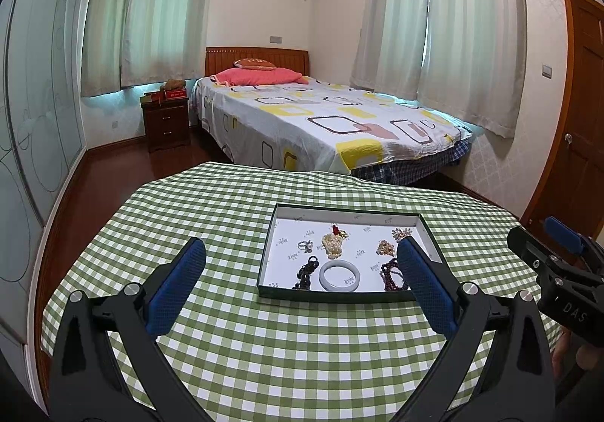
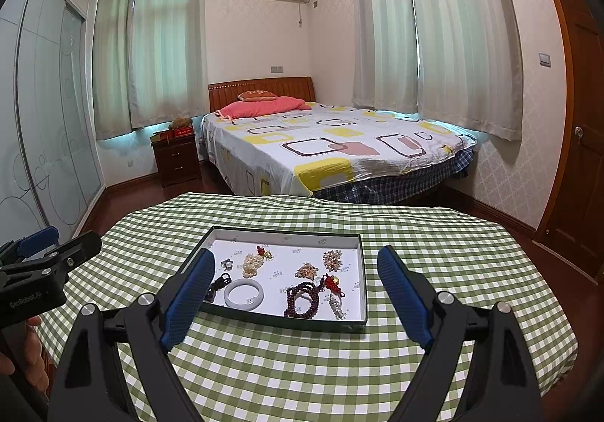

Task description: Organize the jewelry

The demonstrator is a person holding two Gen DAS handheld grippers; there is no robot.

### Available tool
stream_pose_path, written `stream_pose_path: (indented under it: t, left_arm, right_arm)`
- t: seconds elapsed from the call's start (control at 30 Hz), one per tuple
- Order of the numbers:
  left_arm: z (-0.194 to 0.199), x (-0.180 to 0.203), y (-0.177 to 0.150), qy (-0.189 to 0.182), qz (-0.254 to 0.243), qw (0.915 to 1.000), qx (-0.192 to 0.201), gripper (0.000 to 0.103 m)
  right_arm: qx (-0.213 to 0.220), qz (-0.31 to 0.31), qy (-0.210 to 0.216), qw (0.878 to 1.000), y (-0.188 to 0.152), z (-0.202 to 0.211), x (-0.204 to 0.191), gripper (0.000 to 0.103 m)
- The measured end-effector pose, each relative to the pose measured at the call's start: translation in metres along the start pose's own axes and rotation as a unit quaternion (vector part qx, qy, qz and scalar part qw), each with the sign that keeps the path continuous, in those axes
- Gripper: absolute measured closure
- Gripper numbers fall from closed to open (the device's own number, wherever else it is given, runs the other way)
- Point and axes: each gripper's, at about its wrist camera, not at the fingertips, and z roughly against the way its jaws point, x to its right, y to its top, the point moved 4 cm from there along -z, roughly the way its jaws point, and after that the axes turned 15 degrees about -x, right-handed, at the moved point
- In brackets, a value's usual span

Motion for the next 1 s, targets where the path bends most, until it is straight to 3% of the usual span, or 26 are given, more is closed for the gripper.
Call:
stream_pose_path:
  t: [1.0]
  left_arm:
    - [-0.0046,-0.0006,-0.0017,0.010,-0.002,0.9999,0.000,0.004]
  right_arm:
    - [-0.009,0.001,0.003,1.000,-0.0033,-0.0062,-0.0027,0.018]
